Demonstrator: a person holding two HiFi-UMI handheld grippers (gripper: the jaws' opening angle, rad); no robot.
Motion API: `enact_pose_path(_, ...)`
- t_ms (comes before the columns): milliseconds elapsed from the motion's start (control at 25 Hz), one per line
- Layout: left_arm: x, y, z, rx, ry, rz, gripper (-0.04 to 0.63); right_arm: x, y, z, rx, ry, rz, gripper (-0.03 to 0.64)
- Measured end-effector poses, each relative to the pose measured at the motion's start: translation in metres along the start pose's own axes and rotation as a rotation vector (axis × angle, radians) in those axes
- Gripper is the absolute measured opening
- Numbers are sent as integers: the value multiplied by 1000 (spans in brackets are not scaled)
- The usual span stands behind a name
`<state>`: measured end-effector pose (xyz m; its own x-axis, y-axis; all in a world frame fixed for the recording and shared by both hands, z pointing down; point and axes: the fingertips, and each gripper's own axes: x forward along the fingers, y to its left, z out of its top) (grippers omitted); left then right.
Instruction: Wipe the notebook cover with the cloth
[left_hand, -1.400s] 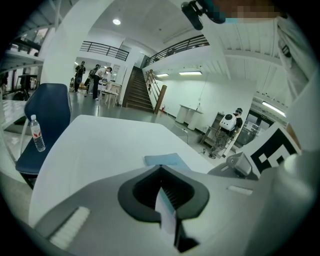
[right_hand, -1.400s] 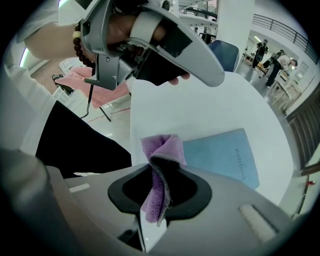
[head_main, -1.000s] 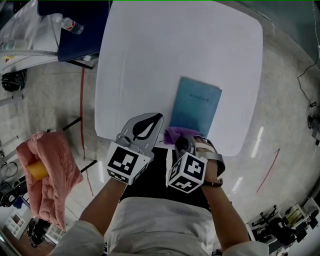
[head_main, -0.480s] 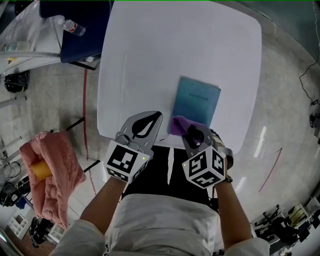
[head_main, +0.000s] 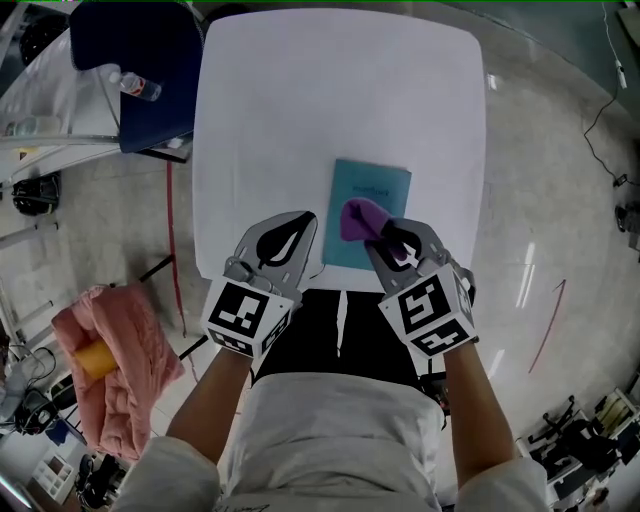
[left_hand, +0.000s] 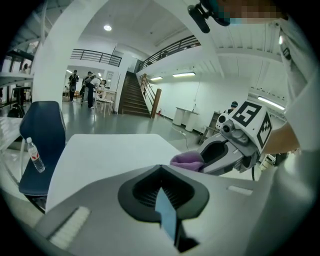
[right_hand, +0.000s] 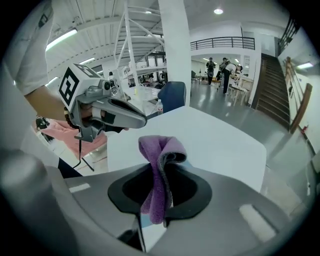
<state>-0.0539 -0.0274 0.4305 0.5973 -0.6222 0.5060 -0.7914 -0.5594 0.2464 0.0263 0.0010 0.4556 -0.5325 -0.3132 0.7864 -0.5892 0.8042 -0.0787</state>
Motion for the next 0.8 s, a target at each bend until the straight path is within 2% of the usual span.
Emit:
enact_pose_path(560,-20,-34,51,80,-44,-13,1,-75,-9,37,115,-173,-20,101)
enact_pose_path(800,-38,-53,73,72,-73,-8,1,-104,0,47,151,-229,-2,101)
